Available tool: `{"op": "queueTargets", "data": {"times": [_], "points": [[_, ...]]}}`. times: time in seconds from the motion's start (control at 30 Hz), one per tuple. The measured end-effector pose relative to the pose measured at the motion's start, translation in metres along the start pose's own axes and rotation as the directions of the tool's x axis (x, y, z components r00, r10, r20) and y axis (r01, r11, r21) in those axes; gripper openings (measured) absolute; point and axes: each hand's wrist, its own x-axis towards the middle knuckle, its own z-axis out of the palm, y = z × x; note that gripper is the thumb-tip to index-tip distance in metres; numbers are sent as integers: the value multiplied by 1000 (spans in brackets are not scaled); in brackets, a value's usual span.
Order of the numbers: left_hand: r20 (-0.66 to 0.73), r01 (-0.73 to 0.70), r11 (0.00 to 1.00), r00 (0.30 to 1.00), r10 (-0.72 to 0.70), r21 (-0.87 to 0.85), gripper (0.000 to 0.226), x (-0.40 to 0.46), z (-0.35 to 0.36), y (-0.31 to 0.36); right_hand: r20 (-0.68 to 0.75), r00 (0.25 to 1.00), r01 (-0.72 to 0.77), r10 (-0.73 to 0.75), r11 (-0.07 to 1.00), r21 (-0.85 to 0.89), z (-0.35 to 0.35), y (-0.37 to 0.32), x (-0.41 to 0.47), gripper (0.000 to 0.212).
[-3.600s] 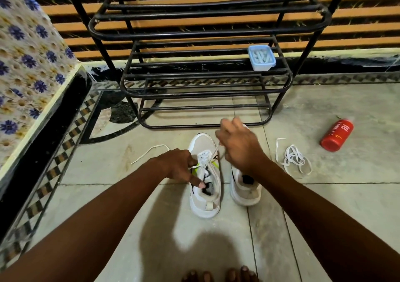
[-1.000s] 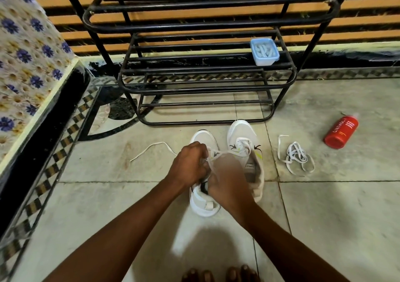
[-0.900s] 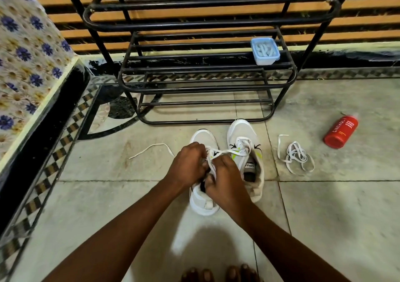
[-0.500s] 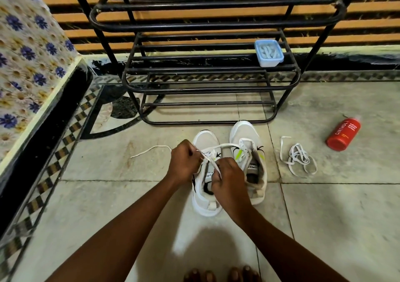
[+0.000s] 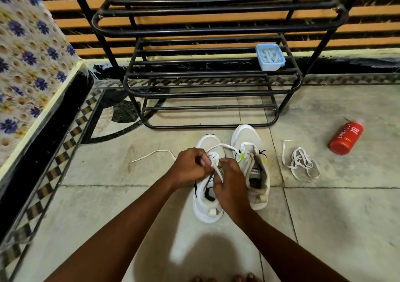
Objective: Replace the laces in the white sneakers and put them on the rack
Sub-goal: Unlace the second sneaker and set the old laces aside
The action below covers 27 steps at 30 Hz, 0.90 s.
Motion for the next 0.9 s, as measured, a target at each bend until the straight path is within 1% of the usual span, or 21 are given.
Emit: {"op": "queueTargets", "data": {"times": [0.07,0.17,0.27,0.3,0.33,0.37,0.4,0.43,0.47,0.5,0.53,0.57,0.63,0.67,0.73,0.77,0.8,0.83,0.87,0.9], "points": [[-3,-68,993,998,69,93,11,1,3,3,-5,1000,12,-12,1000,-2,-1,2,-3,36],[21,-174,957,985,174,231,13,5,7,3,12,1000,7,-7,1000,-7,-1,4,-2,40],[54,-203,930,979,196,306,9,8,8,-1,23,1000,-17,17,1000,-16,0,6,-4,45],[34,-187,940,982,185,287,11,8,8,-4,21,1000,-20,20,1000,-18,1,6,-4,45],[-24,-147,968,988,155,204,15,7,8,-6,21,999,-24,24,999,-22,2,6,-4,45],[-100,-78,995,991,84,60,19,4,8,-7,21,1000,-21,21,999,-28,3,6,-4,45],[-158,-5,993,987,-14,-122,22,2,8,-6,16,1000,-12,13,999,-34,4,5,-4,45],[-176,55,952,978,-112,-300,20,0,9,-4,8,1000,-4,5,999,-37,4,5,-5,44],[-175,97,890,965,-193,-445,17,-1,11,-3,1,1000,0,0,999,-35,5,4,-6,44],[-172,127,834,951,-255,-537,14,-1,12,-2,-2,1000,3,-3,999,-32,6,5,-6,44],[-163,147,781,939,-304,-607,19,0,13,-1,-8,1000,2,-2,1000,-28,6,5,-6,44],[-145,159,724,930,-338,-671,28,0,13,0,-14,1000,-4,3,1000,-22,6,5,-6,45],[-114,154,617,921,-373,-772,37,0,9,1,-6,1000,-12,12,1000,-16,7,3,-6,45],[-111,149,583,916,-386,-799,38,1,7,1,-3,1000,-9,9,1000,-20,8,3,-5,45],[-95,169,549,903,-419,-819,34,1,3,4,2,1000,-10,10,1000,-26,6,2,-4,47],[-98,176,584,908,-407,-792,25,0,4,4,12,1000,-18,19,1000,-25,4,1,-4,48],[-110,168,666,929,-354,-726,13,-2,4,4,17,1000,-25,25,999,-21,3,0,-4,50],[-132,130,790,957,-258,-599,4,-2,3,4,21,999,-33,33,999,-9,1,0,-4,54],[-136,79,905,980,-148,-417,5,-2,2,3,25,999,-42,42,999,5,1,0,-5,58],[-124,23,977,991,-51,-211,8,0,2,3,25,999,-47,46,999,15,1,-1,-5,62]]}}
